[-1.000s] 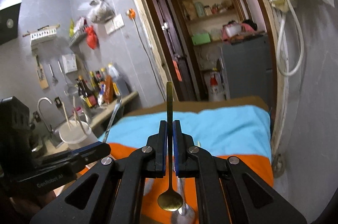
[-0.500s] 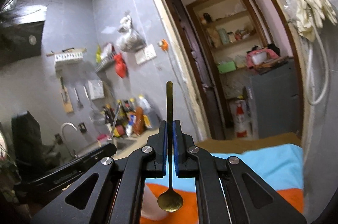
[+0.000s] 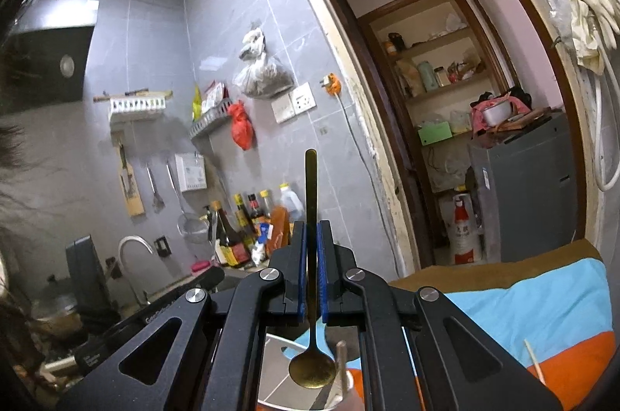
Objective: Organize utensils
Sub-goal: 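Carry the knife over the basket while the right tool carries the spoon over the cup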
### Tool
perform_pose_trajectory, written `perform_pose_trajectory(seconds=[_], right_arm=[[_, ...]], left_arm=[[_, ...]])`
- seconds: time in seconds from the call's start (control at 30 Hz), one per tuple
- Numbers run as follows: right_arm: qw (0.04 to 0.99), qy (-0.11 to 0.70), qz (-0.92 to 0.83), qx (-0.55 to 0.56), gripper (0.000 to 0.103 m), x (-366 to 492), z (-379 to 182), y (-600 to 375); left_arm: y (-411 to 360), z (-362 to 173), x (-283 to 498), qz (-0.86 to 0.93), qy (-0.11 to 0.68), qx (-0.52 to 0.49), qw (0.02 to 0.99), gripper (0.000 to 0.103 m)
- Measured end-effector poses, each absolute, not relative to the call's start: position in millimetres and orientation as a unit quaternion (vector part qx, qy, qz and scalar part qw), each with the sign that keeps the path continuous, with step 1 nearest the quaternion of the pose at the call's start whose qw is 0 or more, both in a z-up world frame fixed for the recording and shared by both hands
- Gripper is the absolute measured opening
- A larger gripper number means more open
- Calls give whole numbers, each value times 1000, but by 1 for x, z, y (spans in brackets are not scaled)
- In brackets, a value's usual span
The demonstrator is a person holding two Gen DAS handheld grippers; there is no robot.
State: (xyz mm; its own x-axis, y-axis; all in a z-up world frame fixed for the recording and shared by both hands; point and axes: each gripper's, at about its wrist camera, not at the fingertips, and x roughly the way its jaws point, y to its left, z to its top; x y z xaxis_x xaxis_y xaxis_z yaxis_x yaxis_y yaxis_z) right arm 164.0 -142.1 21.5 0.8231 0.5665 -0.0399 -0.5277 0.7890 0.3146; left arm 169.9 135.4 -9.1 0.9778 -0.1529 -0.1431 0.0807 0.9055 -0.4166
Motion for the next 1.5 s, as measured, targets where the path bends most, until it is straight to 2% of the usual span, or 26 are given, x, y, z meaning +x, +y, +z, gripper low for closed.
perform_pose_trajectory(seconds=[0.7,1.2,1.5], right_arm=[[954,92,275,76,4,161,-13,-105],[945,117,298,70,5,166,-18,-101],[942,104,311,71,11,159,-4,-104]], left_arm=[[120,-48,163,-33,65,-154,985,14],[118,-64,162,-25,107,-135,985,15],[118,-51,151,-22,111,-142,983,26]])
